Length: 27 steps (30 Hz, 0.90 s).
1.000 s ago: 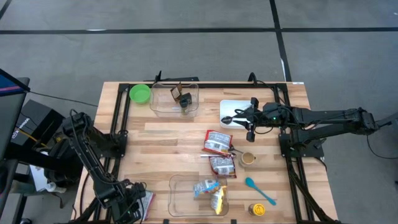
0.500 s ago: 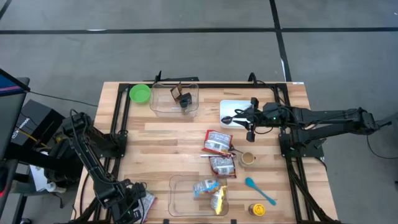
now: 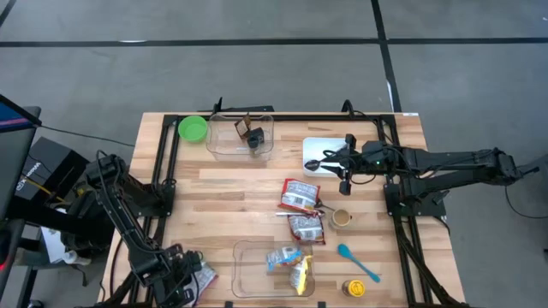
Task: Pick & Place Food Item
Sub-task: Put the green noodle pack into the bottom transparent bin
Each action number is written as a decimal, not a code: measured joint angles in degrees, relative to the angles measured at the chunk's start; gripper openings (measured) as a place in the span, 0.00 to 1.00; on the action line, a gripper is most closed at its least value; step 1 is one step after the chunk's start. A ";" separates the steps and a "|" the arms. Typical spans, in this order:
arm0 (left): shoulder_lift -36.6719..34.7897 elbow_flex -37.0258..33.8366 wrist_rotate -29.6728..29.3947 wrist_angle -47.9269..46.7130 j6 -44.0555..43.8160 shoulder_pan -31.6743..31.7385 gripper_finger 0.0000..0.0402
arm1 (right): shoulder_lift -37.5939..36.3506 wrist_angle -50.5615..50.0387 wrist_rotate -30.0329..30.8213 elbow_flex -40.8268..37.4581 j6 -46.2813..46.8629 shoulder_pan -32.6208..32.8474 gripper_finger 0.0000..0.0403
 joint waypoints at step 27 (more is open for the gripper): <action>-6.00 0.00 -14.98 -11.35 13.80 3.90 0.00 | 0.00 0.00 -0.01 0.00 0.28 0.01 0.19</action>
